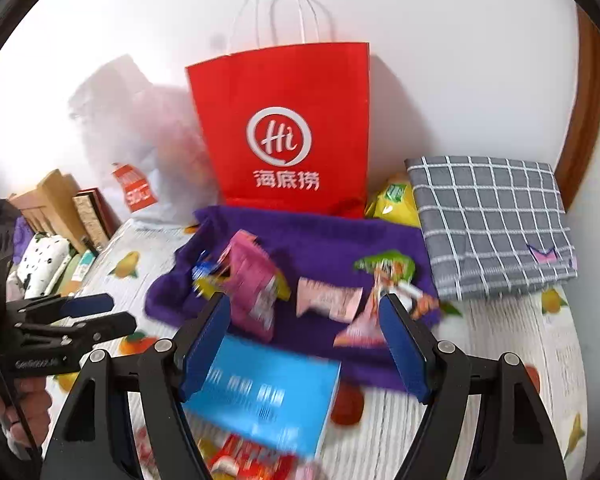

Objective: Organize snacks
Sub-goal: 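Move both grippers back toward the remaining snack pile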

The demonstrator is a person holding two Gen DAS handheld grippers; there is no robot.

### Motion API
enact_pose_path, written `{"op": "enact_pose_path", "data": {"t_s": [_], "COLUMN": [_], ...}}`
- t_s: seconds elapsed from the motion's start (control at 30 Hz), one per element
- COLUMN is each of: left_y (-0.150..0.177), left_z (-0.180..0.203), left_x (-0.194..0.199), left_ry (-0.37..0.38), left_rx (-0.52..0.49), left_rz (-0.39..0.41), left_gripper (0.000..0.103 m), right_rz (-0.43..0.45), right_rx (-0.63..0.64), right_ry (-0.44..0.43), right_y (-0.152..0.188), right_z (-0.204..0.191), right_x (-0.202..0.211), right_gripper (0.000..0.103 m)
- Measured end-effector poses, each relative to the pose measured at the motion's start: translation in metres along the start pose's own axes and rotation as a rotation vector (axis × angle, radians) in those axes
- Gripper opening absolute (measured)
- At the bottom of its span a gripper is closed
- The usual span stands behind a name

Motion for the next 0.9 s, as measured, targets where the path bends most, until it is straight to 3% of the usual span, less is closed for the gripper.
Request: {"op": "enact_pose_path", "data": {"t_s": [0.13, 0.37, 0.5, 0.67, 0.9], "left_y": [0.027, 0.069, 0.09, 0.117, 0.147], "left_z": [0.002, 0.003, 0.001, -0.01, -0.032], "left_x": [0.011, 0.021, 0.027, 0.026, 0.012], "left_ry": [-0.005, -0.045, -0.053, -0.1, -0.104], "left_rx": [0.004, -0.002, 0.015, 0.022, 0.072], "left_rz": [-0.005, -0.016, -0.017, -0.02, -0.035], "left_gripper": [0.062, 0.062, 0.062, 0.062, 0.062], "right_rz": [0.007, 0.01, -0.015, -0.042, -0.081], "right_rx": [-0.055, -0.074, -0.079, -0.08, -0.123], "right_ry": [-0.031, -0.001, 0.025, 0.038, 0.047], "right_y": [0.031, 0.08, 0.104, 0.128, 0.155], "right_z": [0.003, -0.002, -0.004, -0.003, 0.006], "right_x": [0.031, 0.06, 0.062, 0.06, 0.05], "right_gripper": [0.076, 0.072, 0.065, 0.06, 0.056]}}
Point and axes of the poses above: each gripper's, at about its wrist camera, not at the fingertips, and x roughly against the way its jaws point, z to its right, y to its underside, the point moved 2 cm from there along -x, roughly the way its jaws point, and after that the axes turned 6 degrees about y, right-handed, at the moved point
